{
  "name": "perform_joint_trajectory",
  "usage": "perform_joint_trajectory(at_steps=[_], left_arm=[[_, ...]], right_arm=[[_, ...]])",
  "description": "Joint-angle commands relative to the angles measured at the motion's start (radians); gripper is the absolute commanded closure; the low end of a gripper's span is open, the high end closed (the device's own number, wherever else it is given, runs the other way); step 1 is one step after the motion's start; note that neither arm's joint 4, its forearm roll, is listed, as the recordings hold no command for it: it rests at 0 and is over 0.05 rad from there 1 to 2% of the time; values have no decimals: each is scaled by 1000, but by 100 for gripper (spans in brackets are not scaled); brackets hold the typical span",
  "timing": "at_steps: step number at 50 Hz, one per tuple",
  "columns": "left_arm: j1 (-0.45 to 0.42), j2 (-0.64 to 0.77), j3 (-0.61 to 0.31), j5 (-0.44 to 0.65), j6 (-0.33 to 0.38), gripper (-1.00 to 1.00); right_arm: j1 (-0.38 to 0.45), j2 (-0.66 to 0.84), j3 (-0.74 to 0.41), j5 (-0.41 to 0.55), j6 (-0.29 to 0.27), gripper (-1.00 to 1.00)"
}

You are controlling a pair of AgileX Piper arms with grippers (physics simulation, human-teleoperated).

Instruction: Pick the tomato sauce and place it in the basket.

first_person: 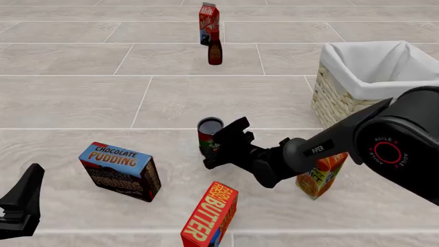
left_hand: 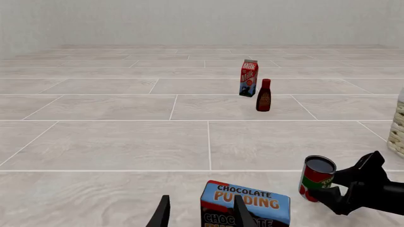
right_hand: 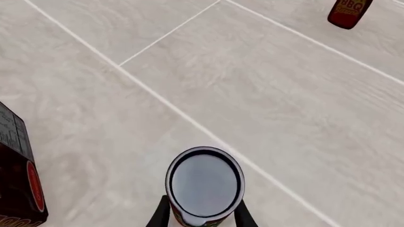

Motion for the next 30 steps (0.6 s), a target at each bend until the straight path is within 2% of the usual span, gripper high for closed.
perform_joint_trajectory(at_steps=[1,18,20,22,23,30], left_arm=[[0,0,0,0,0,-100],[0,0,0,0,0,-100],[0,0,0,0,0,-100],[0,0,0,0,0,-100],[0,0,0,0,0,-100],[0,0,0,0,0,-100]], right_arm=[[0,5,-6,1,0,-100],[7,0,-4,2,-2,-100],[7,-4,4,-8,-21,-100],[7,-4,1,-2,-18,-100],[9,-5,4,-6,-29,100],[9,-19,15,-10,-49,100]])
